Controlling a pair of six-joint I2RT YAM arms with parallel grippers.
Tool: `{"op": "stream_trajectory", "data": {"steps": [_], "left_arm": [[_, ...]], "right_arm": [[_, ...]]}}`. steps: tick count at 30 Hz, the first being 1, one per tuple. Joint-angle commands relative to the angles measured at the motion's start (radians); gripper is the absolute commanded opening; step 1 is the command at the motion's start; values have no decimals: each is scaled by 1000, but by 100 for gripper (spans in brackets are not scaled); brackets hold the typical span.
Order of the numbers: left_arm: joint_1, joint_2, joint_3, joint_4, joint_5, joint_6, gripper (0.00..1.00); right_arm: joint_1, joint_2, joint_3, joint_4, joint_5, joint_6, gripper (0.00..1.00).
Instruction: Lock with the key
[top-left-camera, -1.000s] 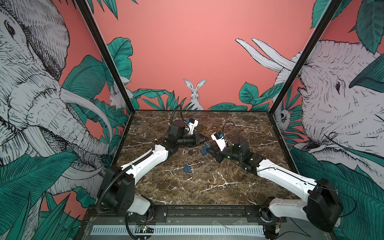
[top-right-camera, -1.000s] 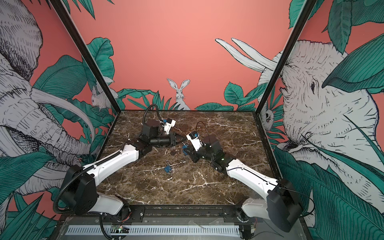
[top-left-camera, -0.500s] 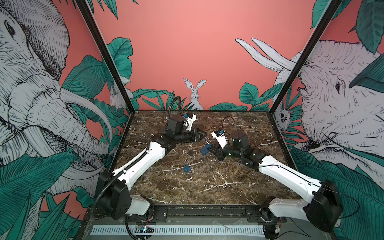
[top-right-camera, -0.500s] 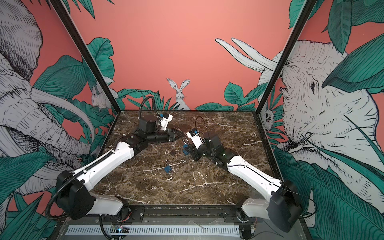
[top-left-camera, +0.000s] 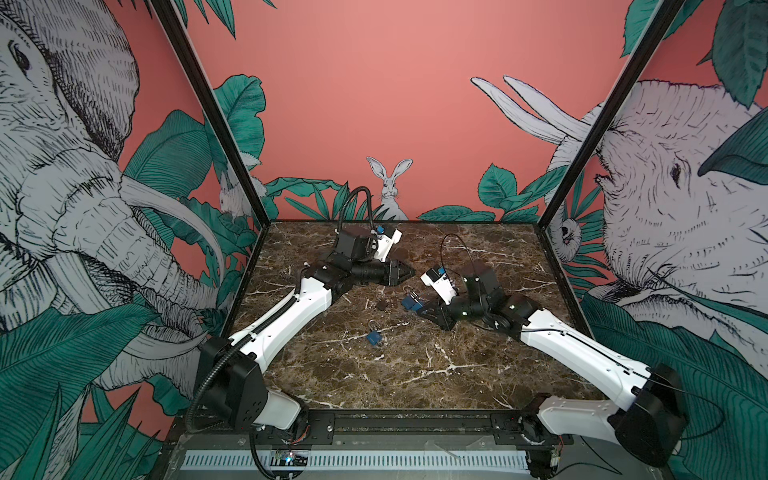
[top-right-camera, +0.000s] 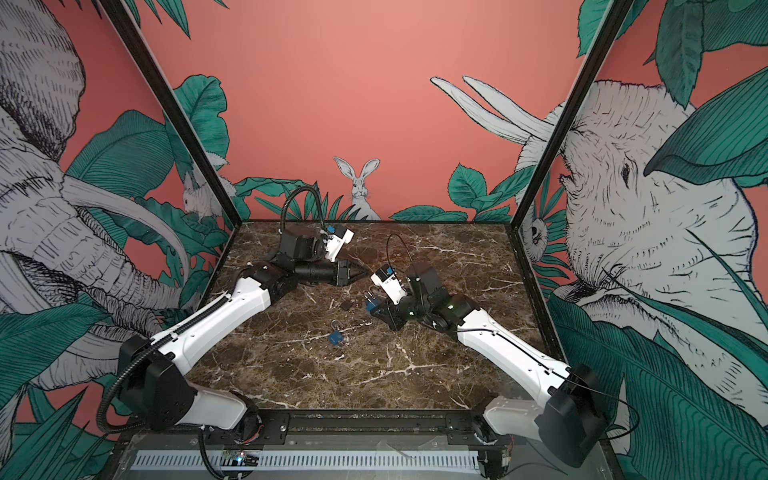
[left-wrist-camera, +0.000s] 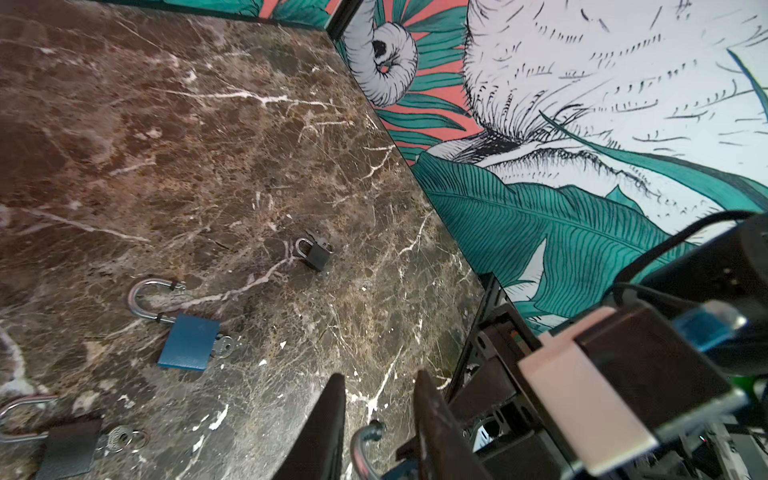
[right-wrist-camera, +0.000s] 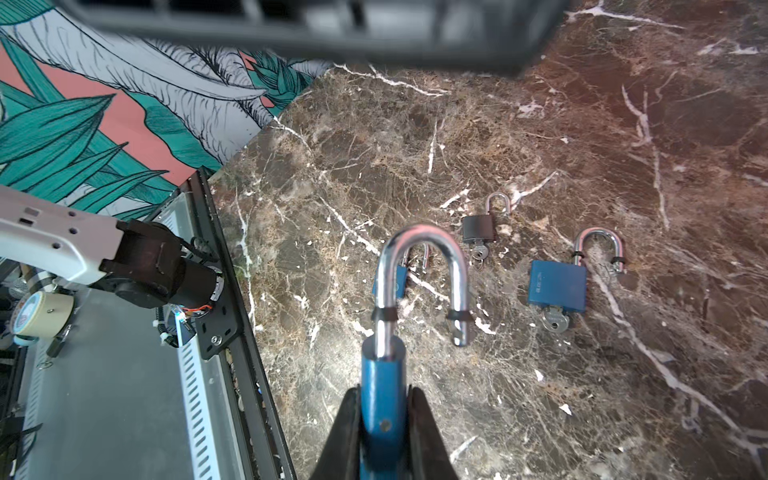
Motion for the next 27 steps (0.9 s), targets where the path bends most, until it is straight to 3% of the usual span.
{"op": "stream_trajectory", "data": {"steps": [1, 27], "left_arm": [[-1, 14, -1, -3, 92, 30, 30], [2, -99, -118, -24, 131, 30, 27]], "right_arm": [[1, -23, 34, 16, -22, -15, 0], [-25, -1, 94, -46, -30, -40, 0]]}}
